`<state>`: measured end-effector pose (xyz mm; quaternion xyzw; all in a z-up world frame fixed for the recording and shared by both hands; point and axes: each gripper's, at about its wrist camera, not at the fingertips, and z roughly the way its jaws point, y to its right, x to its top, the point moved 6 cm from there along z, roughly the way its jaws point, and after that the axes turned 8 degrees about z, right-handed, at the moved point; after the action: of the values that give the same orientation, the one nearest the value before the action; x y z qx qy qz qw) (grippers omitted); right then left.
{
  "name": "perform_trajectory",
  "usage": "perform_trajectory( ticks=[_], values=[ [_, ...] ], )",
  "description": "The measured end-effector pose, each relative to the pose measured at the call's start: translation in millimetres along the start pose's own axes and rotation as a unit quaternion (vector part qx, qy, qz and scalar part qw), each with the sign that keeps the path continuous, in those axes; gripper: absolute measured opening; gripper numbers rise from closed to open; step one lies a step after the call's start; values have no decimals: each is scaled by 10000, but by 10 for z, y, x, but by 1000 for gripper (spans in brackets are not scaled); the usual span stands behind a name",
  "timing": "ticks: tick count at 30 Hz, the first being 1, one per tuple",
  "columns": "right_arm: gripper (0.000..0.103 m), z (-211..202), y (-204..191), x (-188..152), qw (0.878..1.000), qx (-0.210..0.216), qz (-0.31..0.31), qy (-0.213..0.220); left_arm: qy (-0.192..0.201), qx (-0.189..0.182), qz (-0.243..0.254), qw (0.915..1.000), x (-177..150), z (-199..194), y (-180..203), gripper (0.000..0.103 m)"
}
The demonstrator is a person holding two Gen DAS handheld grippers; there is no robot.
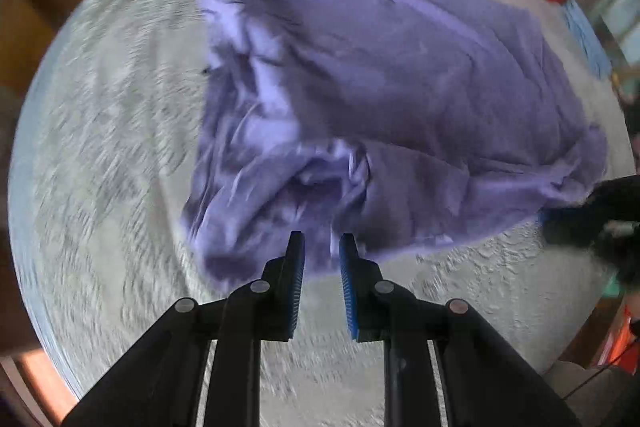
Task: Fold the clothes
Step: 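Release the shirt with both grippers and smooth it flat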
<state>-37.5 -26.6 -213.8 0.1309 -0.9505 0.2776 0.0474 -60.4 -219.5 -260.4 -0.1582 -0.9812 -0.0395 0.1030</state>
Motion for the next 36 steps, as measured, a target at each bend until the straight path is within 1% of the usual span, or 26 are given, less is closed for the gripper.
perform_trajectory(
  ticks=[2,5,7,8,9,10,11,12,14,15,16,17,18,19,21,24,25,26,27,28,29,31,33,34,35,36],
  values=[
    [14,255,-106,74,9997,0,-7,-227,63,-147,-51,9999,172,49,-100,18],
    [14,497,-219,268,9991,197,104,-350,343,-189,-295,9988,395,24,-304,18],
    [14,529,-212,482,9991,283,279,-112,577,-147,-535,9968,531,-43,-470,20],
    [14,471,-145,625,9984,257,462,201,678,-86,-647,9956,576,-87,-548,26],
    [14,403,-69,761,9963,225,651,507,795,-25,-764,9939,603,-144,-631,47],
    [15,304,40,867,9929,167,868,790,857,0,-824,9929,614,-182,-678,74],
    [17,211,135,956,9893,106,1036,1026,893,-2,-852,9924,612,-215,-704,83],
    [17,151,161,972,9894,35,991,1061,930,-33,-841,9921,599,-253,-713,85],
    [20,44,197,991,9901,-110,860,1102,926,-36,-716,9931,536,-304,-654,85],
    [22,46,133,935,9932,-196,602,979,890,115,-621,9940,473,-318,-630,85],
    [28,48,70,880,9953,-282,343,856,846,295,-516,9946,407,-331,-610,85],
    [38,50,10,822,9966,-357,95,737,797,430,-434,9949,357,-346,-636,85],
    [42,57,-46,750,9972,-385,-103,637,723,519,-368,9954,296,-330,-664,77],
    [45,64,-101,678,9972,-413,-302,537,643,475,-372,9961,244,-318,-704,66],
    [45,131,-205,568,9969,-419,-542,388,513,317,-392,9974,154,-276,-767,59],
    [48,276,-334,451,9961,-430,-748,203,458,260,-214,9984,90,-209,-679,59],
    [48,320,-367,418,9955,-461,-819,134,438,194,-118,9988,95,-172,-632,45],
    [44,373,-400,393,9947,-498,-894,60,400,145,-9,9991,107,-133,-595,31],
    [34,457,-426,408,9939,-539,-960,-14,330,135,43,9994,134,-73,-584,10],
    [3,505,-431,460,9946,-496,-915,-11,311,110,-52,9994,165,-38,-618,8],
    [3,535,-421,524,9958,-418,-810,29,309,78,-183,9993,197,-13,-663,8],
    [3,438,-271,764,9991,29,-73,428,421,255,-691,9964,243,-32,-892,8],
    [6,328,-24,978,9929,327,773,847,557,418,-1173,9907,263,-92,-1115,8],
    [11,269,145,1068,9861,377,1231,1053,619,426,-1356,9879,254,-154,-1203,8],
    [21,213,343,1119,9790,231,1632,1196,622,386,-1438,9869,244,-221,-1260,8],
    [25,176,444,1128,9764,126,1764,1240,642,347,-1422,9871,238,-276,-1274,8]
  ],
)
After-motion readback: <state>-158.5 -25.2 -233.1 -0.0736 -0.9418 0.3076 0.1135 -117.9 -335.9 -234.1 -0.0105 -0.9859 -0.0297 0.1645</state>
